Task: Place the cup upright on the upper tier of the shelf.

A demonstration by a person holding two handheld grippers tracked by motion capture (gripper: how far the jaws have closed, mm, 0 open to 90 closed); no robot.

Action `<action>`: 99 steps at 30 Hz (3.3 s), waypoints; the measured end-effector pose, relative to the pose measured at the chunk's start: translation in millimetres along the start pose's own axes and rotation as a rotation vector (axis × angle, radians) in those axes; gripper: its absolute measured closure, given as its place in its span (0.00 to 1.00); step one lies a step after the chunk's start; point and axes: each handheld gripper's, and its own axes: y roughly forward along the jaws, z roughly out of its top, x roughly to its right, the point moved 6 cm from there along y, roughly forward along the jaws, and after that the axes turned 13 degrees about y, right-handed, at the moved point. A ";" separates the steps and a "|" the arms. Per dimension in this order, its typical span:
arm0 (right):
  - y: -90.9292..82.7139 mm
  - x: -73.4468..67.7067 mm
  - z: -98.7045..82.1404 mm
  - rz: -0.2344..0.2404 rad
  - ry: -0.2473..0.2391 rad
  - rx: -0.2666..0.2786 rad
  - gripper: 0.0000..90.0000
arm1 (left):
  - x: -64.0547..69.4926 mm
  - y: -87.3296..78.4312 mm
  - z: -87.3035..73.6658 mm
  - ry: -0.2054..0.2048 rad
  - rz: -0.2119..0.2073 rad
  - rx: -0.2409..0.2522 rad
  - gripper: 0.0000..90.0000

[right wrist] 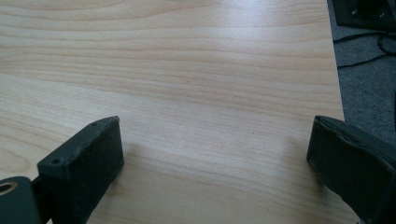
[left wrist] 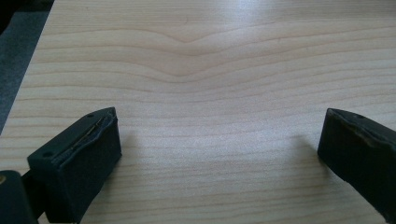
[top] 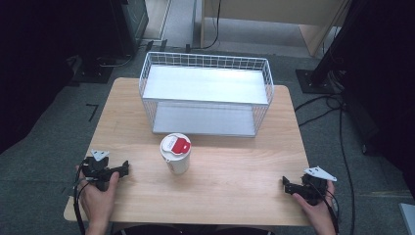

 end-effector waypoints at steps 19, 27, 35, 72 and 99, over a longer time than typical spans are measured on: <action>-8.2 -19.5 10.1 0.008 -0.037 0.023 0.03 | 0.0 0.1 0.0 0.000 0.001 0.000 0.00; -10.8 -53.1 26.0 0.069 -0.062 0.056 0.03 | 0.1 0.1 0.0 -0.001 0.000 0.000 0.00; -4.8 -82.3 32.0 0.116 -0.089 0.057 0.03 | 0.1 0.1 0.0 -0.001 0.000 0.000 0.00; 11.0 -197.5 44.2 0.301 -0.185 0.081 0.07 | 0.8 0.6 0.8 0.002 -0.002 -0.002 0.00; 18.3 -254.1 34.7 0.391 -0.232 0.074 0.08 | 1.3 0.8 1.1 0.004 -0.003 -0.001 0.00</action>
